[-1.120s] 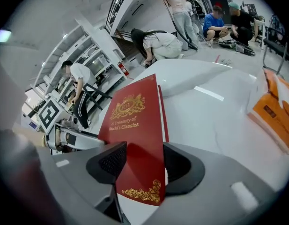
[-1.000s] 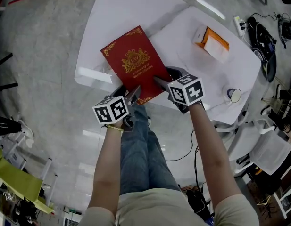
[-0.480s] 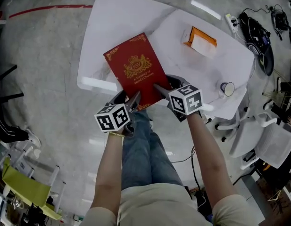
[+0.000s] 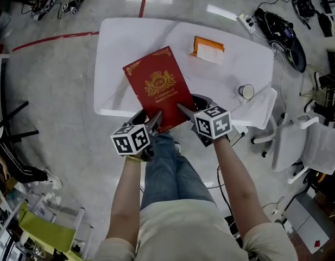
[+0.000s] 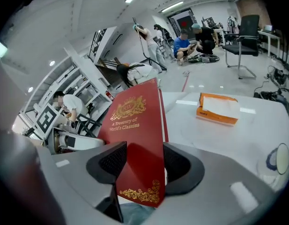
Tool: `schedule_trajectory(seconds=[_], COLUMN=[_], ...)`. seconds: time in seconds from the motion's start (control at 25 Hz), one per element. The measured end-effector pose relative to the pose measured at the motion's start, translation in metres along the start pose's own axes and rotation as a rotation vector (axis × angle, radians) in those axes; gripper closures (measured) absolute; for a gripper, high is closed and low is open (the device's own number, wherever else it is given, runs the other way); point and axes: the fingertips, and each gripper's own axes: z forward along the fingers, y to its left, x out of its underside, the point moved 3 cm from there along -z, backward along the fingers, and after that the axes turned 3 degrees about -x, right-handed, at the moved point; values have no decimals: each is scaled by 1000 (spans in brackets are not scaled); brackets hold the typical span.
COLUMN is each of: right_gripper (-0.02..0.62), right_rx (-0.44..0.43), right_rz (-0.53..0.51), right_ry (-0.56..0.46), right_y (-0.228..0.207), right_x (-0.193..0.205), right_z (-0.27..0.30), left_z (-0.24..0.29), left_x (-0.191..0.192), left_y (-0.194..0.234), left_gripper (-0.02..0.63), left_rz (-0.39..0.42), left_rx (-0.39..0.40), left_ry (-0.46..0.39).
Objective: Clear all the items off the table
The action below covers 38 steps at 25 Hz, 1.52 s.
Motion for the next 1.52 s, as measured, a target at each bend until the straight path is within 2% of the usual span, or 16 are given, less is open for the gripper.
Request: schedule_trajectory(seconds=[1.0, 1.52], right_gripper=[357, 359], right_rx=[181, 239], right_rz=[134, 210], right_ry=[-203, -298], right_y=[21, -4], right_x=[6, 37], right_z=[-145, -214], left_z=[-42, -29], left_x=[-10, 13], left_y=[-122, -194], left_gripper=[314, 314], left_rz=[253, 376], left_rx=[144, 193], left_ry=[122, 179])
